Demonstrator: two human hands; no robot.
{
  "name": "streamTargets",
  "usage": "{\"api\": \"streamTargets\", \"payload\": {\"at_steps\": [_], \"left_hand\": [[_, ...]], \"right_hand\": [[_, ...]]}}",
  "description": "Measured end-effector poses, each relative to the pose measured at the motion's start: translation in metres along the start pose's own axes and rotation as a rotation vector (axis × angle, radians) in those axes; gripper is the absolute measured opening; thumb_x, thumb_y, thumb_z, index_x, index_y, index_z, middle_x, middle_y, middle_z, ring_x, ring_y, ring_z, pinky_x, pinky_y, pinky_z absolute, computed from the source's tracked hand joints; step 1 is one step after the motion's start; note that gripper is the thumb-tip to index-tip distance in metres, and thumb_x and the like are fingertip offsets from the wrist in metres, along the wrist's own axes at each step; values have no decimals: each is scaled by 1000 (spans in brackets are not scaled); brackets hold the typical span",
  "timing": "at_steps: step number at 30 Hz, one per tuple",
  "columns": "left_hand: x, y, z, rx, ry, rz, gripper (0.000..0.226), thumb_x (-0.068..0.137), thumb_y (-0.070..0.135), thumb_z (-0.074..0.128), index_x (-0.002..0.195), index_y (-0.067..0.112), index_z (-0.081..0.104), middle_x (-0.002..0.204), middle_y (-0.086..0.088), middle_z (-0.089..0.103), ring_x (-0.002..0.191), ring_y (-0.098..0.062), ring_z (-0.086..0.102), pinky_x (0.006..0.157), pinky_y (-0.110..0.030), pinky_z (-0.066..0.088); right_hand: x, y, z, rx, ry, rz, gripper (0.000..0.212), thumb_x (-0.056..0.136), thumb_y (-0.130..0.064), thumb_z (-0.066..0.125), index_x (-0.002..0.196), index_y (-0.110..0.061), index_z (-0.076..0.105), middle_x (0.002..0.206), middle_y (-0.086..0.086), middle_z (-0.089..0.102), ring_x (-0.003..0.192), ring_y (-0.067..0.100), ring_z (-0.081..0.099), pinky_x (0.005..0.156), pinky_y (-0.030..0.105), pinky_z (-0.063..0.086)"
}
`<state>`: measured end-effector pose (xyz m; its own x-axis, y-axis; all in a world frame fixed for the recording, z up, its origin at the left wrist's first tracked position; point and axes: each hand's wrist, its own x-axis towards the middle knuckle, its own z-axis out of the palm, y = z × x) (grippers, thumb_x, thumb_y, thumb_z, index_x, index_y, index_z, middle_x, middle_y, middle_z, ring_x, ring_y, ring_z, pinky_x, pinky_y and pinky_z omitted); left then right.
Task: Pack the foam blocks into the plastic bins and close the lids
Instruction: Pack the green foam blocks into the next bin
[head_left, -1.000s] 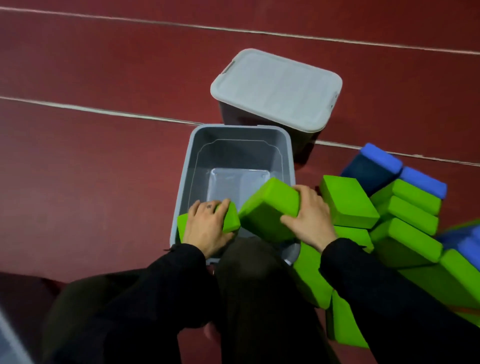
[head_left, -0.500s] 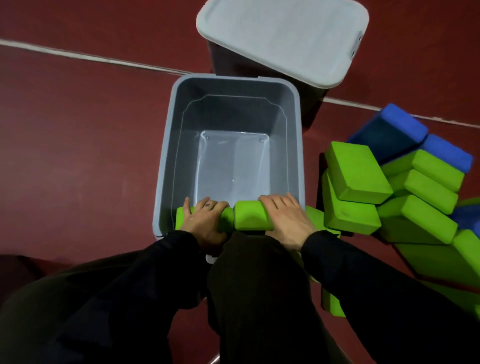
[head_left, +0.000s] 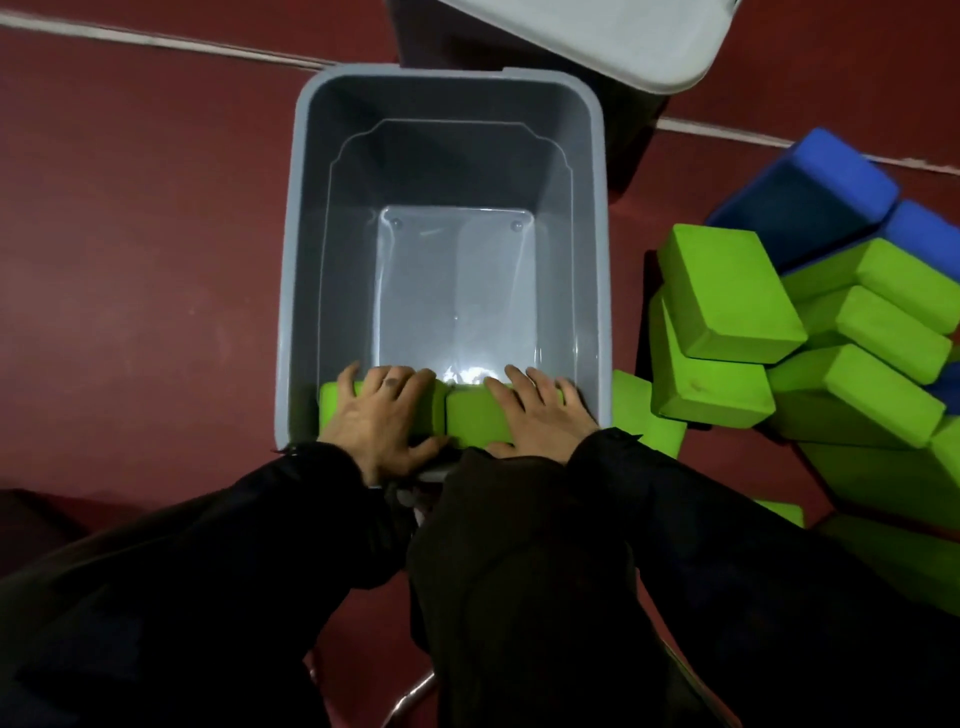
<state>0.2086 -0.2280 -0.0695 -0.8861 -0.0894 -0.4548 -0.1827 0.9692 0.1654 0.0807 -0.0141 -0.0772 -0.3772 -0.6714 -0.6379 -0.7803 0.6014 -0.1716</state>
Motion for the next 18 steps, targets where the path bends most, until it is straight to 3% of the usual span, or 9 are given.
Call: {"api": "streamTargets", "payload": {"at_steps": [3, 4, 6, 7, 8, 9, 11, 14, 18], "left_hand": [[14, 22, -7, -41, -43, -66, 92, 81, 85, 12, 132, 15, 45, 144, -6, 48, 141, -27, 39, 118, -61, 10], [19, 25, -16, -73, -64, -55, 83, 83, 83, 15, 118, 15, 46, 132, -7, 55, 131, -29, 50, 115, -57, 22], [24, 24, -27, -141, -103, -39, 55, 92, 73, 32, 102, 19, 40, 109, -6, 60, 103, -32, 63, 89, -45, 44], [21, 23, -27, -139, -92, -43, 47, 95, 65, 37, 105, 19, 42, 110, -5, 60, 100, -33, 64, 83, -43, 46], [16, 23, -21, -98, -59, -52, 44, 97, 60, 34, 115, 21, 45, 120, -4, 61, 107, -32, 63, 87, -44, 46], [11, 24, -14, -41, -41, -64, 49, 98, 59, 26, 132, 27, 43, 137, 0, 57, 121, -29, 57, 99, -47, 42], [4, 30, -1, 19, -84, -102, 62, 98, 59, 14, 156, 37, 17, 165, 4, 25, 148, -25, 30, 118, -56, 18], [8, 37, 3, 34, -204, -188, 76, 97, 69, 16, 158, 35, -12, 169, 0, -10, 156, -31, -1, 119, -67, -7], [15, 41, -1, 62, -247, -260, 86, 90, 80, 13, 155, 35, -22, 169, -7, -10, 155, -36, -4, 116, -71, -6]], "right_hand": [[2, -2, 3, 32, 29, 24, 92, 93, -73, 41, 162, -28, 1, 171, 7, 1, 157, 31, 3, 122, 60, 6], [0, -1, 4, 47, 46, 25, 91, 93, -72, 41, 163, -27, 3, 170, 7, 5, 157, 30, 4, 121, 61, 2], [-6, 1, 4, 14, 110, 19, 90, 94, -72, 40, 163, -25, 7, 168, 8, 16, 156, 29, 12, 120, 63, -5], [-8, 2, 2, -15, 144, 14, 89, 94, -70, 41, 163, -24, 8, 167, 10, 19, 155, 30, 16, 120, 63, -7], [-10, 4, 0, -34, 175, 1, 87, 95, -67, 42, 163, -24, 9, 167, 11, 20, 154, 31, 20, 121, 63, -5], [-11, 5, -2, -40, 201, -19, 84, 96, -64, 45, 163, -26, 9, 168, 13, 18, 153, 32, 23, 122, 61, -1], [-13, 5, -1, -32, 234, -57, 80, 97, -58, 49, 163, -29, 12, 168, 15, 17, 152, 35, 27, 123, 56, 8], [-15, 2, 6, -25, 225, -56, 77, 98, -53, 51, 162, -32, 13, 168, 15, 17, 152, 36, 24, 124, 53, 12], [-9, -1, -1, 96, 156, -42, 71, 100, -42, 52, 161, -40, 15, 170, 11, 10, 156, 37, 11, 125, 51, 7]]}}
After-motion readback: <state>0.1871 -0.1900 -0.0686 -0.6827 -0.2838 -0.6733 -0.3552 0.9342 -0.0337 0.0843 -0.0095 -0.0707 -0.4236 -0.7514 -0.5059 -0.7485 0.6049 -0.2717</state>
